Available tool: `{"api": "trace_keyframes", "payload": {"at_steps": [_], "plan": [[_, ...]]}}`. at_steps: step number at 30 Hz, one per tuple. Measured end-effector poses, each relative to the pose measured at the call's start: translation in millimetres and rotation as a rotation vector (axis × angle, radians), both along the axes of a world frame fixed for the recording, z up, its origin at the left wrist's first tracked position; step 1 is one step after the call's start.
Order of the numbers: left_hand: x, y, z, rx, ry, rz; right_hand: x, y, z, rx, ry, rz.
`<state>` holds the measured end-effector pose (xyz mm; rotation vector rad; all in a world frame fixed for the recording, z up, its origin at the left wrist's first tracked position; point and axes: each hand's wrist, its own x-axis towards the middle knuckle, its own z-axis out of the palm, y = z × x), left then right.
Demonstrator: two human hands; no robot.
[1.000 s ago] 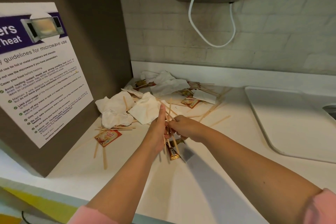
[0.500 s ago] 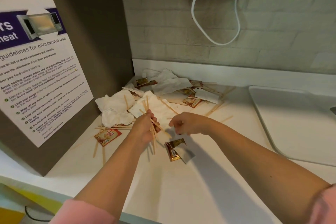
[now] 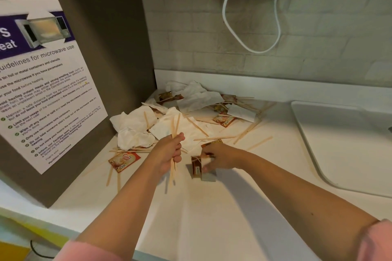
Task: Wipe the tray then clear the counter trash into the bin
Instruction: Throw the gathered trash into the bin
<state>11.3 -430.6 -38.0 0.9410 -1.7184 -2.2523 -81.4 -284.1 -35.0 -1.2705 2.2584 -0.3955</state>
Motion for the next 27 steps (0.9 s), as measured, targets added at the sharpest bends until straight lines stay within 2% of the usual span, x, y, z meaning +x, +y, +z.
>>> {"api": "trace_keyframes", "payload": {"at_steps": [5,9,13,15,16,18,20,23,27], "plan": [[3,12,6,-0.141,0.001,-0.178,-6,-2,16,-0.326,-0.429,-0.201],[-1,18,5,-0.123,0.02,-0.272,-10,-9,13,-0.347,-0.474,-0.253],[-7,18,5,-0.056,0.035,-0.205,-20,-12,11,-0.339,-0.525,-0.311],[-9,16,5,-0.017,0.036,-0.146,-30,-11,13,-0.366,-0.446,-0.315],[-9,15,6,0.01,0.032,-0.108,-37,-11,12,-0.363,-0.345,-0.294],[-9,11,6,0.06,0.031,-0.038,-54,-8,6,-0.199,-0.009,-0.195],[-9,8,5,0.085,0.027,0.009,-66,-3,-4,0.022,0.219,-0.105],[-9,3,0,0.113,0.015,0.052,-68,0,-11,0.147,0.337,-0.012],[-11,3,-4,0.119,0.003,0.069,-69,0,-13,0.132,0.333,0.006]]}}
